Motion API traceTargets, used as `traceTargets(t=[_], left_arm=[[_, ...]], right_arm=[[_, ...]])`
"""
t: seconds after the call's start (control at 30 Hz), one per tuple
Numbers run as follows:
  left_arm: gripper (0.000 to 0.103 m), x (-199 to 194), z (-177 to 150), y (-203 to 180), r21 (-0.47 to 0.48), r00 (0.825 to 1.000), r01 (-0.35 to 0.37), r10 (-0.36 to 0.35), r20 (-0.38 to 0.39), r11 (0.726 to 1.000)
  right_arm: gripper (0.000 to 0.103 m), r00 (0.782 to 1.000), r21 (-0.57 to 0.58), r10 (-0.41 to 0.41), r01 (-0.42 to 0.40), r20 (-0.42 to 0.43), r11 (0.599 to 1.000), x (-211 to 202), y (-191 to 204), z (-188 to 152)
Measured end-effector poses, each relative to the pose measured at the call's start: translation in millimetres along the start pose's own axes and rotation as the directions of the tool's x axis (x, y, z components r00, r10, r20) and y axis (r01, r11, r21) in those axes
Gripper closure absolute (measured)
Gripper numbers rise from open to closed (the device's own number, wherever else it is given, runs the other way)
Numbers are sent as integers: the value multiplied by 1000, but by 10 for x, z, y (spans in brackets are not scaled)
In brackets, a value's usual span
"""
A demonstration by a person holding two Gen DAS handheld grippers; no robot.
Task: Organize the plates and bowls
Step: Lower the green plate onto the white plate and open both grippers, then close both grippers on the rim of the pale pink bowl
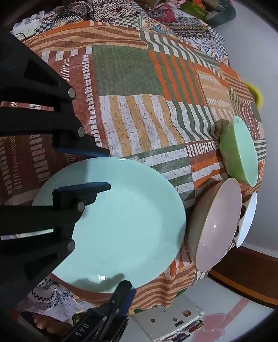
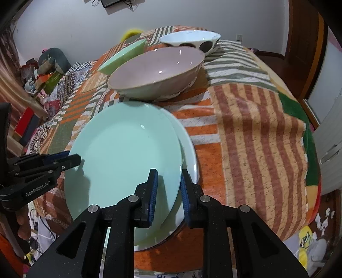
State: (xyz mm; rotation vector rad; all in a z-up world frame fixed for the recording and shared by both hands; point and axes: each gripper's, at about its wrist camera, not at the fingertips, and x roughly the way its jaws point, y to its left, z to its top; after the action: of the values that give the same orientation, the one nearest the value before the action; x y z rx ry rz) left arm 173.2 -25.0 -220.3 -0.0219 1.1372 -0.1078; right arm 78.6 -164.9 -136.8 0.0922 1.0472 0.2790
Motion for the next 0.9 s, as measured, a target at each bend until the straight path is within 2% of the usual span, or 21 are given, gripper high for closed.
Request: traceTargets(t=[0.07,0.13,0.2,0.27,0.4,0.47,0.67,0.9], left_arm=[[76,-50,22,25,-8,1000,9,-9,18,1000],[74,-151,67,46,-14,999,19,-18,48,1000],[69,-251,114,59,-18,997,29,-27,77,999],[59,-375,167,67,-19,992,34,-32,119,999],[51,-567,307,81,-16,982,42,-39,185,999],[39,-615,406,106,-31,978,45,-38,205,998],[34,-533,738,149,-49,971,33,-20,240,998],[34,-138,1103,168,-59,978,50,-36,205,997]], right_arm=[[74,999,-3,-9,9,38,1000,-94,-33,42],[61,998,-6,-9,9,66,1000,-169,-58,85],[60,995,-11,-21,22,93,1000,-240,-90,146],[59,994,-7,-22,22,108,1000,-277,-122,204],[59,991,6,-22,21,133,1000,-306,-165,322],[57,989,13,-24,22,146,1000,-298,-185,392],[50,984,27,-23,19,175,999,-234,-213,639],[48,981,30,-34,28,193,999,-58,-260,945]])
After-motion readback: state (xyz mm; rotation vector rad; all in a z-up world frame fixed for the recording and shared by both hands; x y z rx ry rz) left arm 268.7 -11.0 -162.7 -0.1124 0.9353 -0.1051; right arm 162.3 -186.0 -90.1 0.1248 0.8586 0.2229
